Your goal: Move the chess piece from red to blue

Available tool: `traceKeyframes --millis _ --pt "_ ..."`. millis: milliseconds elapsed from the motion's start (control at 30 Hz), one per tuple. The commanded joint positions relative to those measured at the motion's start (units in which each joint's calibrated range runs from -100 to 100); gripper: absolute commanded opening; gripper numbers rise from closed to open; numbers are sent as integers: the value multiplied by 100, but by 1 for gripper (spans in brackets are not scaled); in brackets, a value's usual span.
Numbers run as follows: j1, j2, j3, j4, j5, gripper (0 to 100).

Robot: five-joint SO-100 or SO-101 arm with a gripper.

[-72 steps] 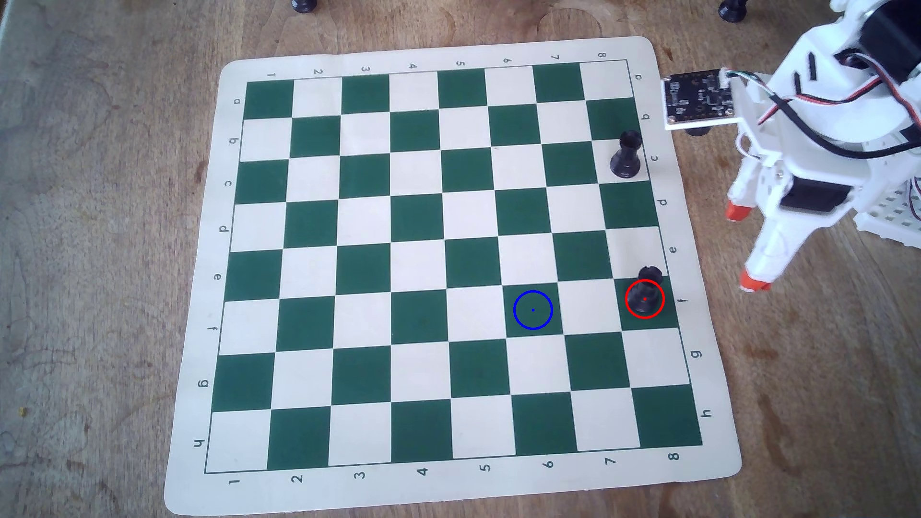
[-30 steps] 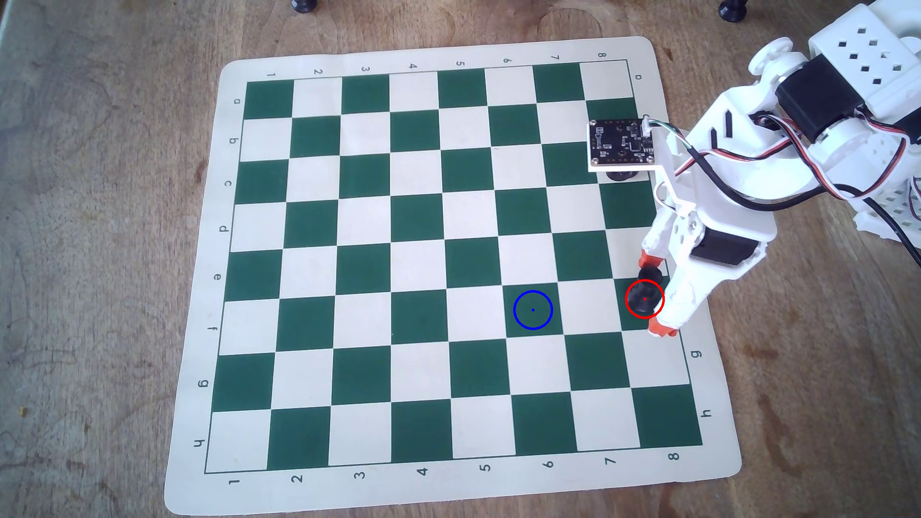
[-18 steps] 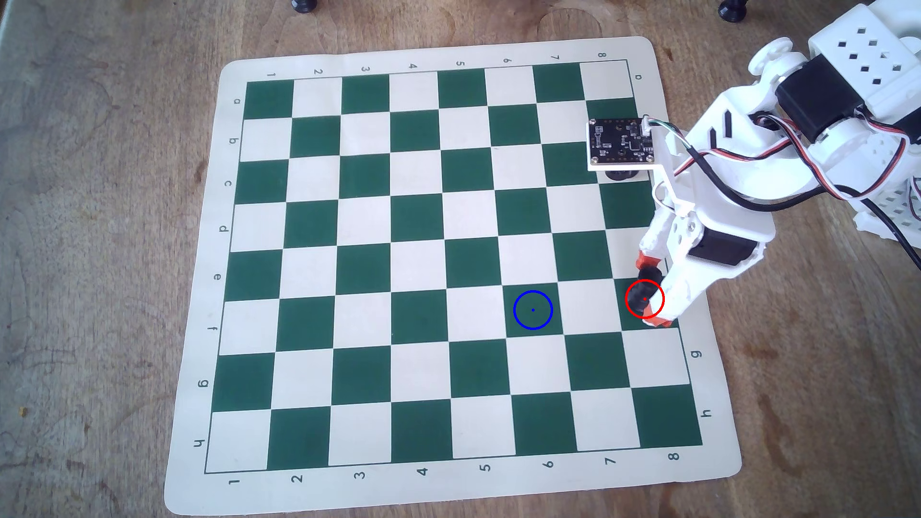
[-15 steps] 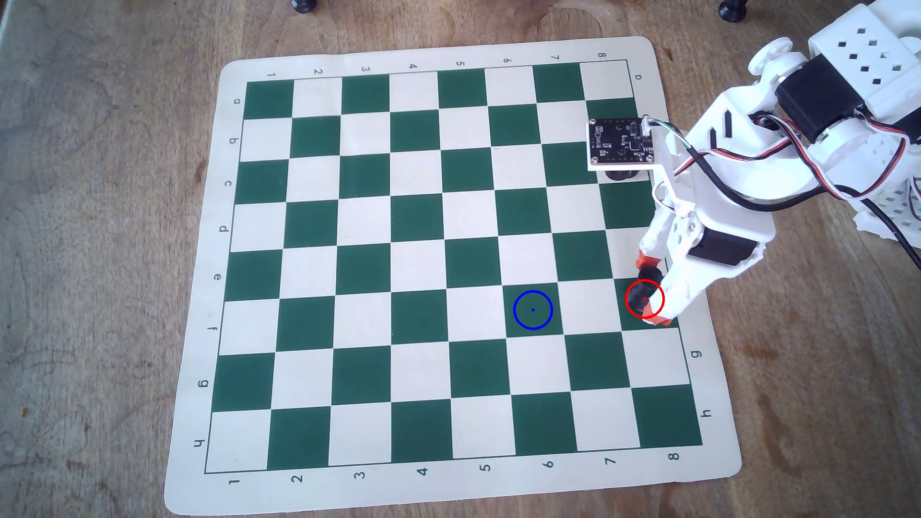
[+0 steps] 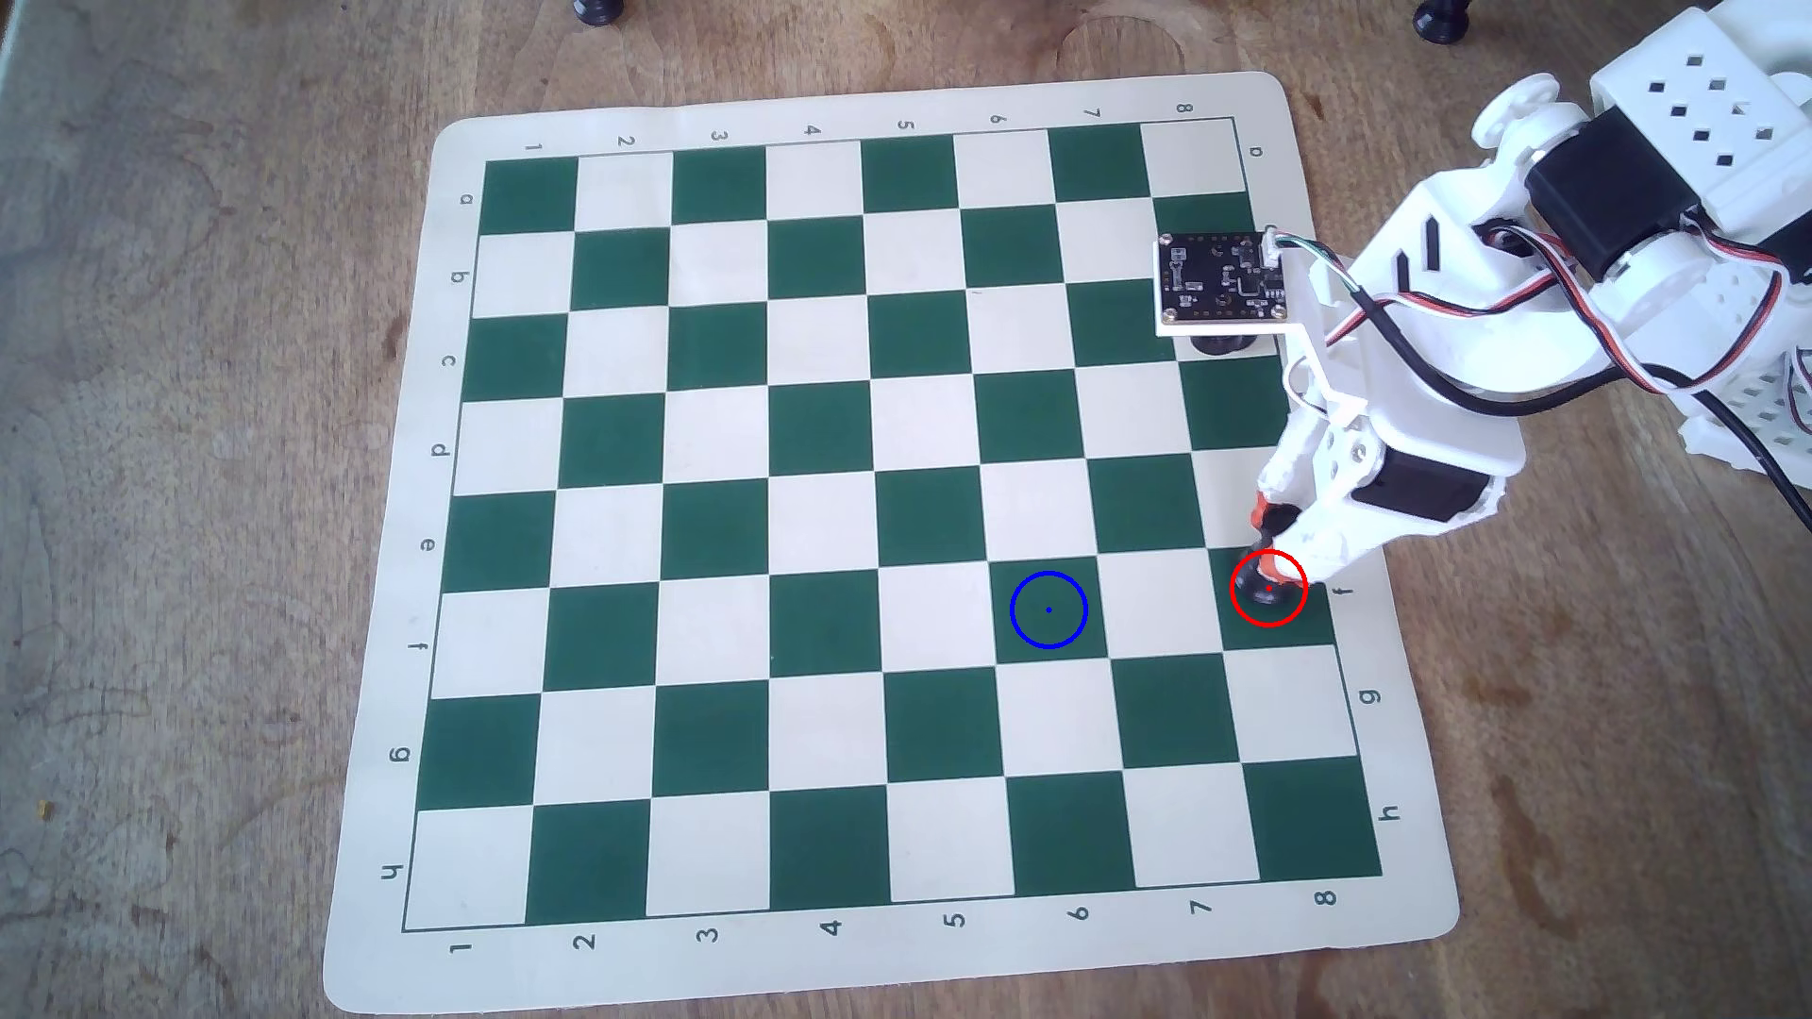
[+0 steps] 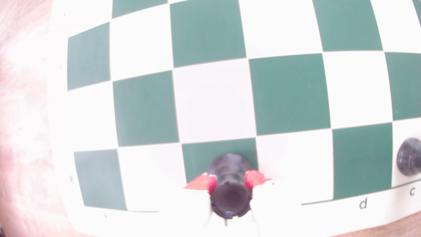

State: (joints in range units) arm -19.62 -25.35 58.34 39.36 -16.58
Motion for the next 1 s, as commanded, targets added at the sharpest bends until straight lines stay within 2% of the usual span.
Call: traceKeyframes --millis 0,167,467,500,700,800,967 --pt "26 -216 -249 -46 34 0" --pt "2 -267 -294 69 34 0" --pt "-13 -1209 -2035 2264 -88 0" --pt "-99 -1243 -2534 2780 -103 0" --pt "-131 -895 -4510 4164 -151 0" --pt "81 -530 -5235 4319 -49 0" --pt "378 319 -5671 3779 59 0"
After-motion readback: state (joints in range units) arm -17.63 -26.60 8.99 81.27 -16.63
